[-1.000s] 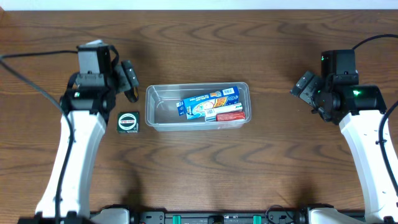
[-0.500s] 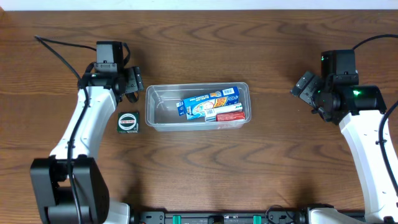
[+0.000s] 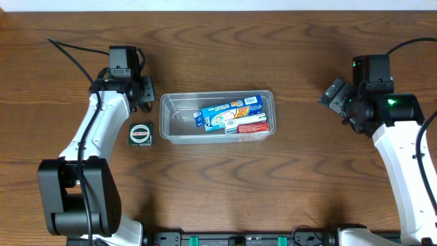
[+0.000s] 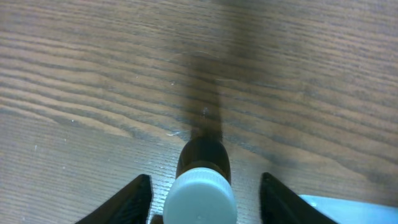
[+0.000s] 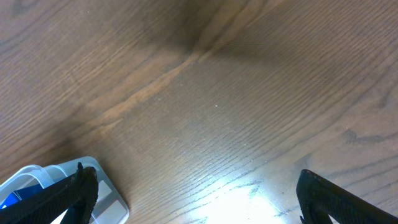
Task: Pack container
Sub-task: 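Reach the left gripper down and grasp the white-capped bottle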
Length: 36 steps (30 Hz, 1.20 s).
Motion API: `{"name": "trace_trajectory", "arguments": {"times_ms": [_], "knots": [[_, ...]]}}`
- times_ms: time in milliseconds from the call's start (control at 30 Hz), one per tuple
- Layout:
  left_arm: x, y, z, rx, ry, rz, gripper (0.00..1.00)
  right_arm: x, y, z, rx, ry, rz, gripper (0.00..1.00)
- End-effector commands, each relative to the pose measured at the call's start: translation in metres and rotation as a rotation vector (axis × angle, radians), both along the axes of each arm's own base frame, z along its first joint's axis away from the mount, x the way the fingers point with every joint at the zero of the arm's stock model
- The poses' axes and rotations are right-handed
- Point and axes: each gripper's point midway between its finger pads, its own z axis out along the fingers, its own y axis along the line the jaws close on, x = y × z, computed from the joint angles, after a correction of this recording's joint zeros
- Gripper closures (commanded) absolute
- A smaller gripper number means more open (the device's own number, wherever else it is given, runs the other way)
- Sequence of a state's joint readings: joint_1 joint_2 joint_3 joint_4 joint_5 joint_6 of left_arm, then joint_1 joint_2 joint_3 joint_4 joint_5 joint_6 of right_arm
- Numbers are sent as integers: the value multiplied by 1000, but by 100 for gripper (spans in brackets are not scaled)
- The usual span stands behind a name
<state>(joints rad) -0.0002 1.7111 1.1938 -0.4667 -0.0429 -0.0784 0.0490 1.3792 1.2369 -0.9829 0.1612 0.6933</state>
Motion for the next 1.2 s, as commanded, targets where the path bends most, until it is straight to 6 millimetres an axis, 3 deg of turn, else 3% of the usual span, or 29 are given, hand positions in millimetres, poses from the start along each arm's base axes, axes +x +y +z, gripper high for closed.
{"name": "trace_trajectory", "arguments": {"times_ms": [0,167,400,633,833,1033,1167], "knots": [[5,1,3,-5,-9,-4,48,1,-3,3,0,-10,-21,1],[5,1,3,-5,-7,-4,60,1,-3,3,0,-10,-21,1],[5,1,11,-5,-26,-4,68,1,-3,3,-1,-10,-21,1],[2,1,58,-4,-139,-5,77,1,-3,3,0,-10,-21,1],[-20,-7,111,-6,-237,-24,77,1,-3,3,-1,-10,-21,1],[-55,-37,154,-21,-306,-105,79,1,-3,3,0,-10,-21,1],[-75,-63,157,-41,-283,-172,80,1,-3,3,0,-10,-21,1]]}}
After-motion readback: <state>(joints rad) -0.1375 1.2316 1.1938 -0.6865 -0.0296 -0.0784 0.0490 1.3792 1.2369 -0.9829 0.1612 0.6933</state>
